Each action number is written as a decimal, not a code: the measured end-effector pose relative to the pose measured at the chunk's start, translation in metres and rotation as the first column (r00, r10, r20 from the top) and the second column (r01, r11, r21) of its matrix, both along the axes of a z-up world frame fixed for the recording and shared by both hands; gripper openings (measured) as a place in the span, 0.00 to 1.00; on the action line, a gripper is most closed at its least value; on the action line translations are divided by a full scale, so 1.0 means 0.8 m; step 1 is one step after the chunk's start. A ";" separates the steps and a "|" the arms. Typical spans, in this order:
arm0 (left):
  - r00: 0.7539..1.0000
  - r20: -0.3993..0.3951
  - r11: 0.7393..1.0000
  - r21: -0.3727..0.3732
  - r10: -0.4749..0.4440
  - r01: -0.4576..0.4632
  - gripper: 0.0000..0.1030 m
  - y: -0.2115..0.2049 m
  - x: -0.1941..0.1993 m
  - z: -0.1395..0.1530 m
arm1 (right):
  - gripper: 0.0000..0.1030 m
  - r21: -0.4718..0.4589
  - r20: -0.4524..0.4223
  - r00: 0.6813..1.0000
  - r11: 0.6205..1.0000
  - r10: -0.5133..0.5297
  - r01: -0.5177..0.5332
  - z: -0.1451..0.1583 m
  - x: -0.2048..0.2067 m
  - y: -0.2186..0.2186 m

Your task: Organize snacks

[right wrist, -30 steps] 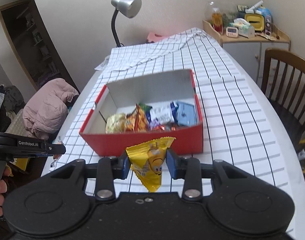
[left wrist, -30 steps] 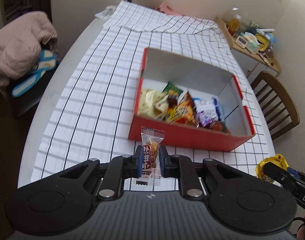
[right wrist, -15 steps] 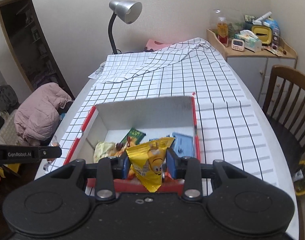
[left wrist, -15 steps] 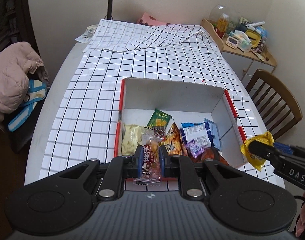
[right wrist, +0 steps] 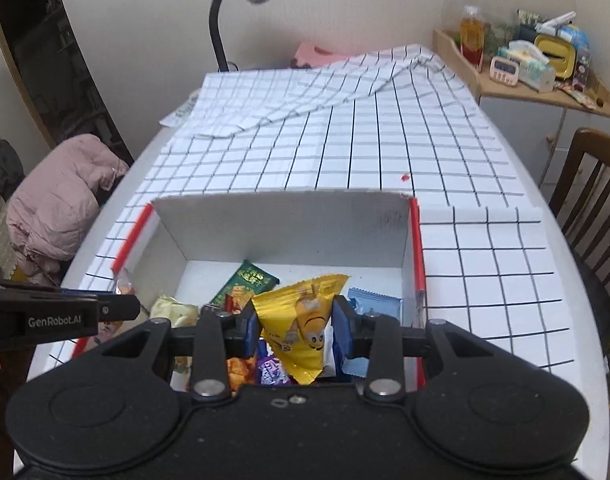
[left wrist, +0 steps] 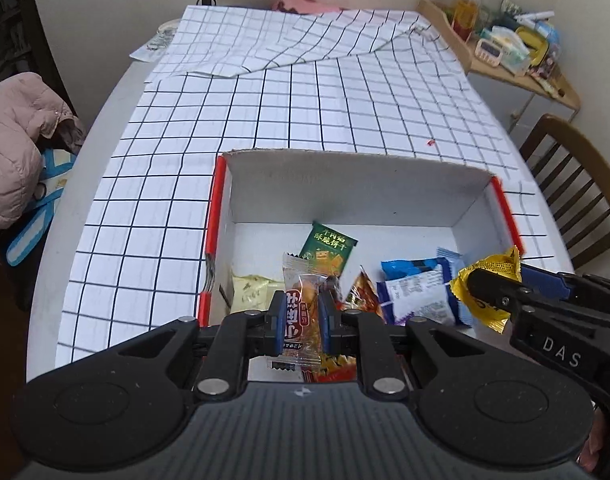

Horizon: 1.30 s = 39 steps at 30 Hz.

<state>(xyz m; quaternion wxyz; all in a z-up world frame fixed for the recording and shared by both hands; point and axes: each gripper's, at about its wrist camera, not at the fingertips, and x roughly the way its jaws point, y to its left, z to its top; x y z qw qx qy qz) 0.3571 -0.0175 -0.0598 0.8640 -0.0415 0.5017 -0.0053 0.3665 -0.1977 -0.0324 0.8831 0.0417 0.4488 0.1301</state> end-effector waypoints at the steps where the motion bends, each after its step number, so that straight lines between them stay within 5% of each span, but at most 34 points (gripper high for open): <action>1: 1.000 -0.009 1.000 0.007 0.002 -0.002 0.16 0.000 0.005 -0.005 | 0.34 -0.006 -0.010 1.000 1.000 0.003 -0.003 -0.005 0.004 0.002; 24: 0.993 -0.115 0.998 0.039 -0.039 0.043 0.17 -0.014 0.036 -0.061 | 0.35 -0.085 -0.074 0.994 0.993 0.077 -0.083 -0.054 0.004 0.028; 33: 0.996 -0.087 0.999 0.022 -0.037 0.039 0.30 -0.009 0.021 -0.048 | 0.39 -0.079 -0.055 0.995 0.993 0.082 -0.087 -0.042 -0.007 0.027; 39: 0.999 -0.034 0.999 0.000 -0.035 0.035 0.51 -0.001 0.003 -0.029 | 0.48 -0.050 -0.025 0.997 0.996 0.069 -0.070 -0.026 -0.018 0.021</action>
